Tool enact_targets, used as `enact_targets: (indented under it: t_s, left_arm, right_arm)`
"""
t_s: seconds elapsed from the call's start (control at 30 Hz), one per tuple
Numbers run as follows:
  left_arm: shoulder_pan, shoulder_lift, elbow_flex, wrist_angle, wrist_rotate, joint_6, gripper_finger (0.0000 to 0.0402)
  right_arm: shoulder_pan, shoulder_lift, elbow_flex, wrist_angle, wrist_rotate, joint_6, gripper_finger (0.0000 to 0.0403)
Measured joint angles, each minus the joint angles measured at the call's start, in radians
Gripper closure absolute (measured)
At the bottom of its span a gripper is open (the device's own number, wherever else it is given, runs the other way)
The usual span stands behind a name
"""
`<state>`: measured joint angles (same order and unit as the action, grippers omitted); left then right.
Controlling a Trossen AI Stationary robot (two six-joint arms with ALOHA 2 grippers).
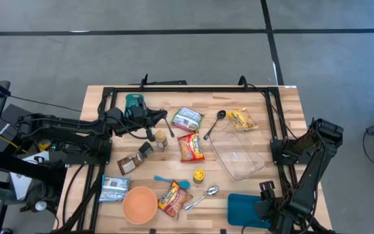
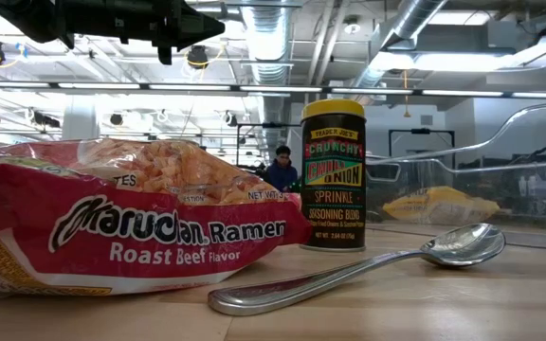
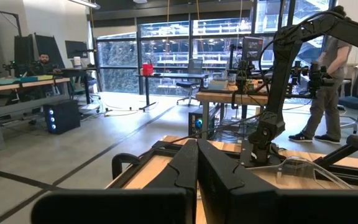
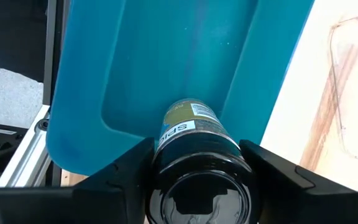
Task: Pick & Place Food Item
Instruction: Put the black spice bottle into the blue bin
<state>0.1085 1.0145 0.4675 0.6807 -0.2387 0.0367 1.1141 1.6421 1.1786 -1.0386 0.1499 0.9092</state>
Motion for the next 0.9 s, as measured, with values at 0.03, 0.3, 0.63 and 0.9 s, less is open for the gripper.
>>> enact_targets:
  t_s: [0.03,0.3,0.63,0.9]
  left_arm:
    - [0.000,0.000,0.000,0.000,0.000,0.000,0.0402]
    - [0.000,0.000,0.000,0.000,0.000,0.000,0.0402]
    - [0.000,0.000,0.000,0.000,0.000,0.000,0.0402]
    - [0.000,0.000,0.000,0.000,0.000,0.000,0.0402]
  right_arm:
    - [0.000,0.000,0.000,0.000,0.000,0.000,0.0193]
    - [0.000,0.000,-0.016,0.016,-0.028,0.008,0.0189]
    - [0.000,0.000,-0.017,0.028,-0.026,-0.001,0.0179]
    - [0.000,0.000,-0.017,0.024,-0.026,-0.003,0.0178]
